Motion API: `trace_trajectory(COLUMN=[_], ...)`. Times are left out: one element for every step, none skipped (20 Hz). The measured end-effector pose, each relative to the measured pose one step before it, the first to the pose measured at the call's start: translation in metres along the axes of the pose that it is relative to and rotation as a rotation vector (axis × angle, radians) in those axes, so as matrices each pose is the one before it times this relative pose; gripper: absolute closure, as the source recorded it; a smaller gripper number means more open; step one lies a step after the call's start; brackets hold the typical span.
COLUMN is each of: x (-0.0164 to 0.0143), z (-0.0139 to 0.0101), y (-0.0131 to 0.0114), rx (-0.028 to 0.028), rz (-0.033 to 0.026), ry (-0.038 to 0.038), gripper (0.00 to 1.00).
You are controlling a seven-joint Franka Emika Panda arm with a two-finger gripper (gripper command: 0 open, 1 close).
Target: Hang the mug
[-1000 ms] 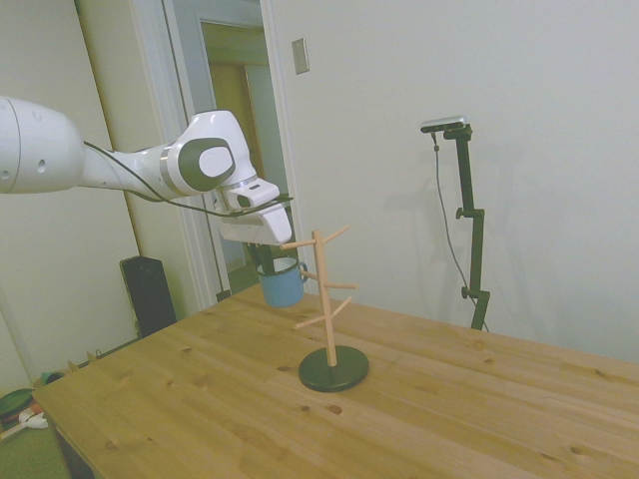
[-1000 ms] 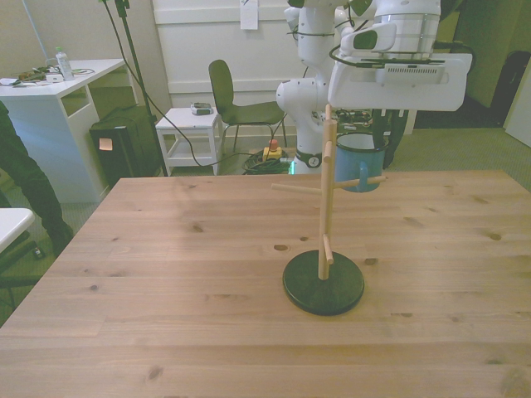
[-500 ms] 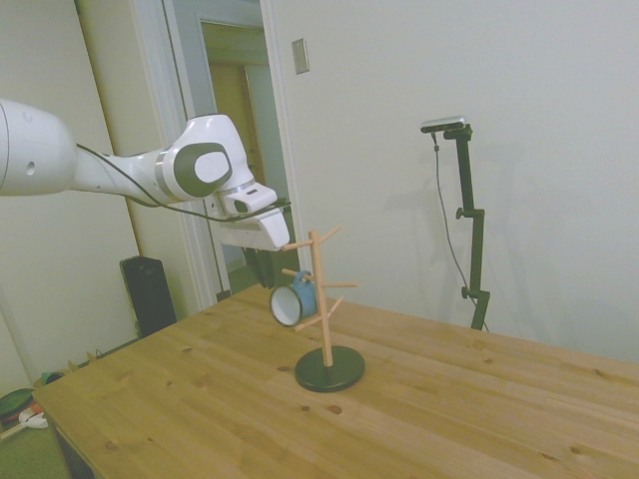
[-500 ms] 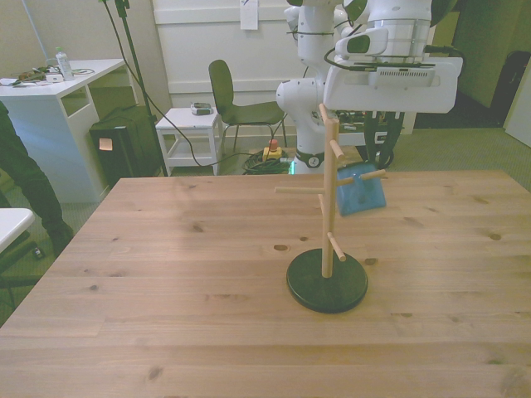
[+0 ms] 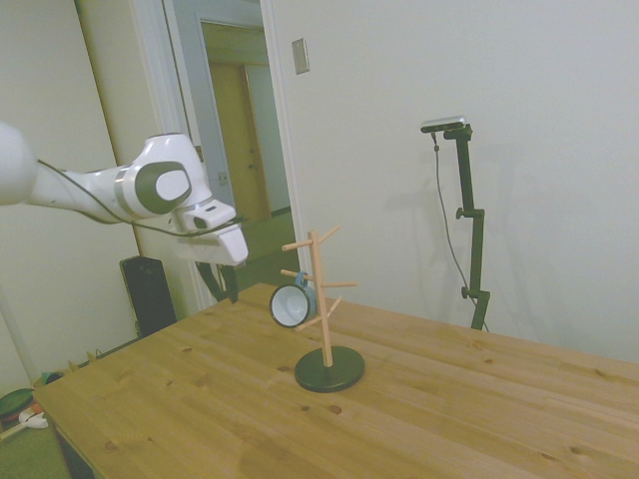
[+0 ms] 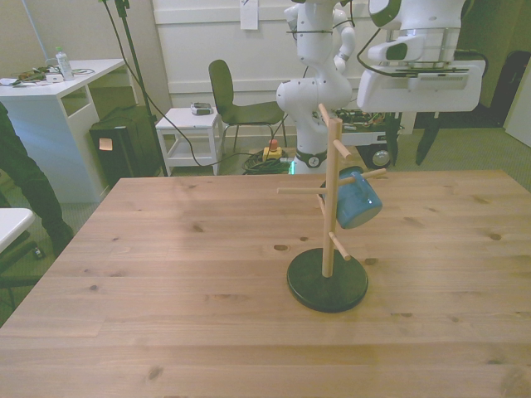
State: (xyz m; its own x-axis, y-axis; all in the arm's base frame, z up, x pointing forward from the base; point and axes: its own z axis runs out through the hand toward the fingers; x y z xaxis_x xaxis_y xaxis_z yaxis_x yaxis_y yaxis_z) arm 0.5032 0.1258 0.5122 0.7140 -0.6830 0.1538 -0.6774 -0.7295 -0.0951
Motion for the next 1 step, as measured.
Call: trace_trajectory(x=[-0.01055], z=[0.0126], y=[0.00714], rx=[-0.00535], rz=[-0.00862], ry=[-0.00105], gripper=[0.0])
